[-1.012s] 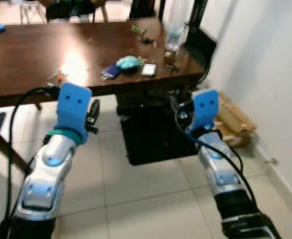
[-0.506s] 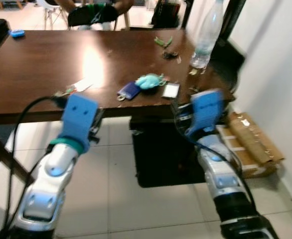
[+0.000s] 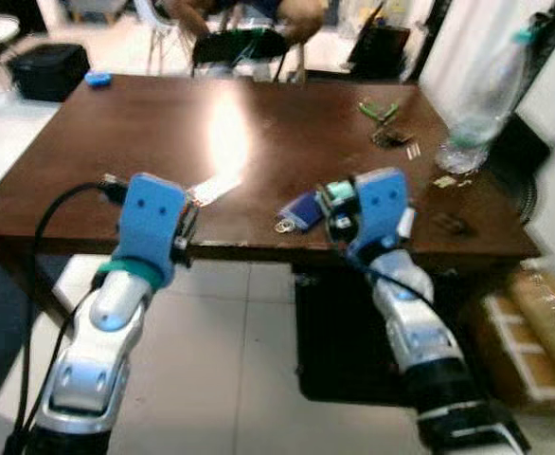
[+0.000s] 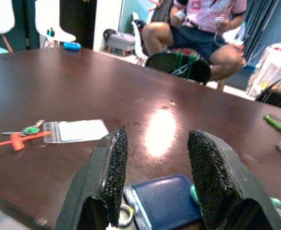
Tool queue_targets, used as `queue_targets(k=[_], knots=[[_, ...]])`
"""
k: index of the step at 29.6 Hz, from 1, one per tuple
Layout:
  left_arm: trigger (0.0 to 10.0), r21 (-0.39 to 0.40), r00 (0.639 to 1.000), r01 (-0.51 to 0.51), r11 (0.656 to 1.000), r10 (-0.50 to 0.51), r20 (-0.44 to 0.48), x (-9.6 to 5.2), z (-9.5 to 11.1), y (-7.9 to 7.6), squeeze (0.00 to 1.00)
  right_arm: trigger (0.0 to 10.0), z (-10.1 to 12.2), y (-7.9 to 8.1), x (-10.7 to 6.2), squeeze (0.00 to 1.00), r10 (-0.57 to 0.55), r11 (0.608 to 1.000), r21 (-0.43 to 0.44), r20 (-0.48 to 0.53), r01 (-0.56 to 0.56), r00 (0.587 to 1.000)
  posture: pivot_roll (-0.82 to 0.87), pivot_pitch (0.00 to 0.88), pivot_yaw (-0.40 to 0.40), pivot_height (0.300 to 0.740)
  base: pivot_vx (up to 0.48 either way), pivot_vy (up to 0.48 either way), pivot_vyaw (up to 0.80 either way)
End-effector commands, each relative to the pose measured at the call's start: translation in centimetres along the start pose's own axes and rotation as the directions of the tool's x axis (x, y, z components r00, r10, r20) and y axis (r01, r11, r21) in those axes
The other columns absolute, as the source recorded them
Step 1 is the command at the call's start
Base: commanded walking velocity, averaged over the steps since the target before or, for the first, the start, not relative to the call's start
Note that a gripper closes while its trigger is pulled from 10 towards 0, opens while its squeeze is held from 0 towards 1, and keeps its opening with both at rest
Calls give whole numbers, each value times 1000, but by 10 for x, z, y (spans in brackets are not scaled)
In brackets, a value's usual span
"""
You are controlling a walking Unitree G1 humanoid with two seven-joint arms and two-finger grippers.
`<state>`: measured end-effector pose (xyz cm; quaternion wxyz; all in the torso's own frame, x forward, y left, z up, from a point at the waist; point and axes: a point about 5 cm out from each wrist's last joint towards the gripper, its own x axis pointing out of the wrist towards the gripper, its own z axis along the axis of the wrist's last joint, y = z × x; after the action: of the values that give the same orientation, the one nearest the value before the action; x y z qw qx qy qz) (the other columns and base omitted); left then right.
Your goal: Hang keys on a hook
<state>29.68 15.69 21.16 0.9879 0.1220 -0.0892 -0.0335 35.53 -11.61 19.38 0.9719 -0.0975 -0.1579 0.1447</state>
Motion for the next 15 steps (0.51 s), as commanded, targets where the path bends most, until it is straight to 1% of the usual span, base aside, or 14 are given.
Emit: queue_targets(k=[1, 6, 9, 15], knots=[[10000, -1, 1000, 22, 1000, -22, -14, 0, -4, -6, 0, 10000, -3, -9, -5, 0, -23, 1000, 6, -6, 23, 1000, -35, 43, 58, 740, 450, 0, 0], [10000, 0, 1000, 22, 1000, -22, -13, 0, -4, -6, 0, 10000, -4, -9, -5, 0, -22, 1000, 3, -8, 22, 1000, -34, 49, 59, 740, 441, 0, 0], [10000, -8, 999, 46, 999, -46, -22, 0, -5, -8, 0, 10000, -5, -9, -6, 0, -25, 1000, 3, -14, 25, 1000, -34, 52, 61, 740, 379, 0, 0], [10000, -9, 998, 59, 998, -59, -31, 0, -7, -9, 0, 10000, -7, -12, -7, 0, -37, 999, 0, -21, 37, 999, -35, 58, 64, 740, 378, 0, 0]])
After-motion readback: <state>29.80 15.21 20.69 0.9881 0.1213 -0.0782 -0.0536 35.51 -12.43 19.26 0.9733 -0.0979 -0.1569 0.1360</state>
